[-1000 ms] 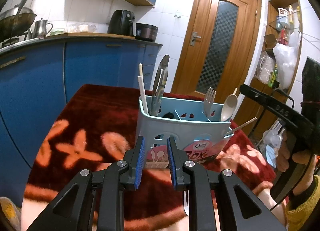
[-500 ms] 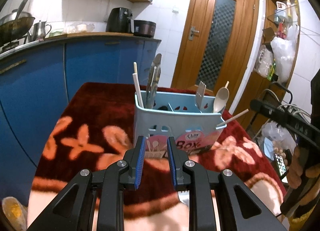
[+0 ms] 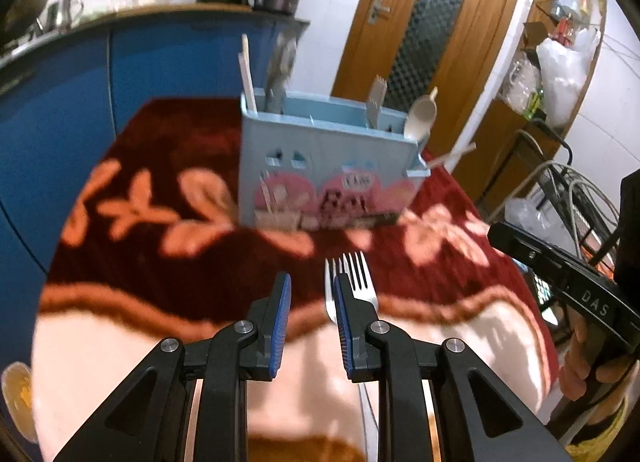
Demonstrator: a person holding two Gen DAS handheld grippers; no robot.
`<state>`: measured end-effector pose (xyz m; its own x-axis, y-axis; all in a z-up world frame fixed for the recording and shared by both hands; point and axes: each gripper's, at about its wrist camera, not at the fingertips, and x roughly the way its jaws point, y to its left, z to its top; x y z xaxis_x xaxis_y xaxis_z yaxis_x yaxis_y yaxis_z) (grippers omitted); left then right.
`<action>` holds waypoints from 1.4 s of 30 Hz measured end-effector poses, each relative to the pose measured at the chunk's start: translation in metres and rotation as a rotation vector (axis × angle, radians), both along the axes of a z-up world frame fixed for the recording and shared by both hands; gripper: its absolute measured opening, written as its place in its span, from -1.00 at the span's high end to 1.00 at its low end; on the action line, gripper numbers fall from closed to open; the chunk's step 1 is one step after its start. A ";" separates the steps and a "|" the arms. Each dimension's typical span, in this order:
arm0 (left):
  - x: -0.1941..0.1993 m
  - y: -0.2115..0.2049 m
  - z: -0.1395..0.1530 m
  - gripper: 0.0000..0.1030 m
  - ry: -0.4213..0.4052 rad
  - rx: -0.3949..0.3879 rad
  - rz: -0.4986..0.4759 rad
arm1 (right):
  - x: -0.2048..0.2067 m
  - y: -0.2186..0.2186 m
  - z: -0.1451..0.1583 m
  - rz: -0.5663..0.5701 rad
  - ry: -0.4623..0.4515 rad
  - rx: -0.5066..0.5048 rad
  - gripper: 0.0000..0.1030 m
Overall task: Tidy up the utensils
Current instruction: 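Move both open tools back down to the two silver forks, then grasp a silver fork with the left tool while the right tool grasps the other fork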
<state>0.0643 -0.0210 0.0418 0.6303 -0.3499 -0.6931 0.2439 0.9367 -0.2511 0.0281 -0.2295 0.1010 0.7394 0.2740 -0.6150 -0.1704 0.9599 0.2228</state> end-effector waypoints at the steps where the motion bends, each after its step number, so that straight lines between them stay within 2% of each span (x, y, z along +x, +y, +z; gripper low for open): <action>1: 0.000 -0.002 -0.003 0.57 0.019 0.000 -0.004 | -0.003 -0.001 -0.002 -0.001 0.007 0.004 0.55; 16: 0.005 -0.035 -0.037 0.57 0.197 0.067 -0.064 | -0.026 -0.022 -0.031 -0.023 0.078 0.077 0.49; 20: 0.012 -0.041 -0.047 0.57 0.275 0.065 -0.090 | -0.029 -0.028 -0.037 -0.028 0.091 0.094 0.49; 27: 0.030 -0.049 -0.047 0.70 0.354 0.111 -0.123 | -0.031 -0.036 -0.046 -0.033 0.101 0.114 0.46; 30: 0.034 -0.048 -0.048 0.87 0.367 0.093 -0.121 | -0.030 -0.037 -0.049 -0.031 0.108 0.118 0.46; 34: 0.034 -0.044 -0.050 0.88 0.362 0.057 -0.106 | -0.028 -0.037 -0.053 -0.027 0.119 0.115 0.46; 38: 0.031 -0.035 -0.050 0.90 0.339 -0.015 -0.093 | -0.026 -0.032 -0.054 -0.012 0.132 0.101 0.46; 42: 0.022 -0.026 -0.044 0.90 0.269 -0.044 -0.069 | -0.023 -0.021 -0.053 0.019 0.147 0.078 0.46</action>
